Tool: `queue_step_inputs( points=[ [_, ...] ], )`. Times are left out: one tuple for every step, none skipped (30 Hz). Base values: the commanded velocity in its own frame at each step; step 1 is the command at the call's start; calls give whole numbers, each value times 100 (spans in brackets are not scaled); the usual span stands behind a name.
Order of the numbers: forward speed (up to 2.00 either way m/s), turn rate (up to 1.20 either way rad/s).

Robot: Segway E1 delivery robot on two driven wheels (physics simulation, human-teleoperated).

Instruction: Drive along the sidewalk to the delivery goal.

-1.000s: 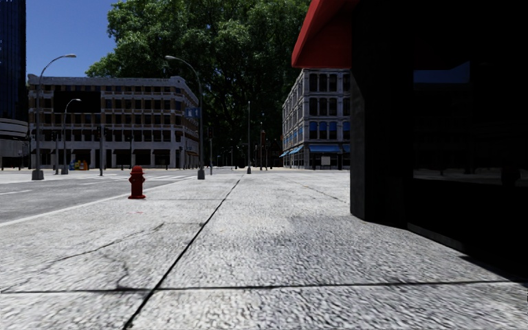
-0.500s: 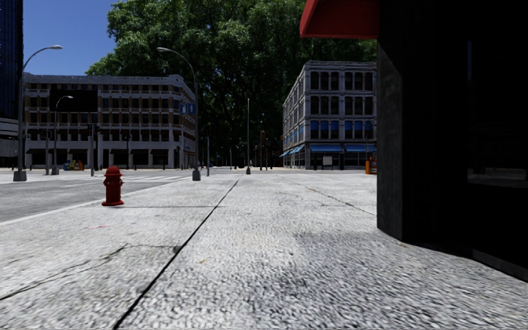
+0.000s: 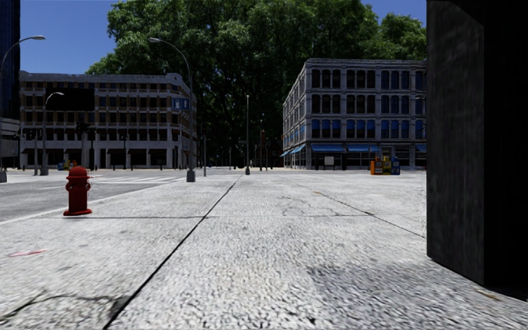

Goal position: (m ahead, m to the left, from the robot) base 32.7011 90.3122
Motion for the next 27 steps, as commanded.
queue_step_inputs(
  points=[
    [200,0],
    [200,0],
    [200,0],
    [200,0],
    [200,0],
    [200,0],
    [200,0],
    [200,0],
    [200,0],
    [200,0],
    [200,0],
    [200,0],
    [200,0],
    [200,0],
    [200,0],
    [200,0],
    [200,0],
    [200,0],
    [200,0],
    [200,0],
    [200,0],
    [200,0],
    [200,0],
    [200,0],
    [200,0],
    [200,0],
    [200,0]
  ],
)
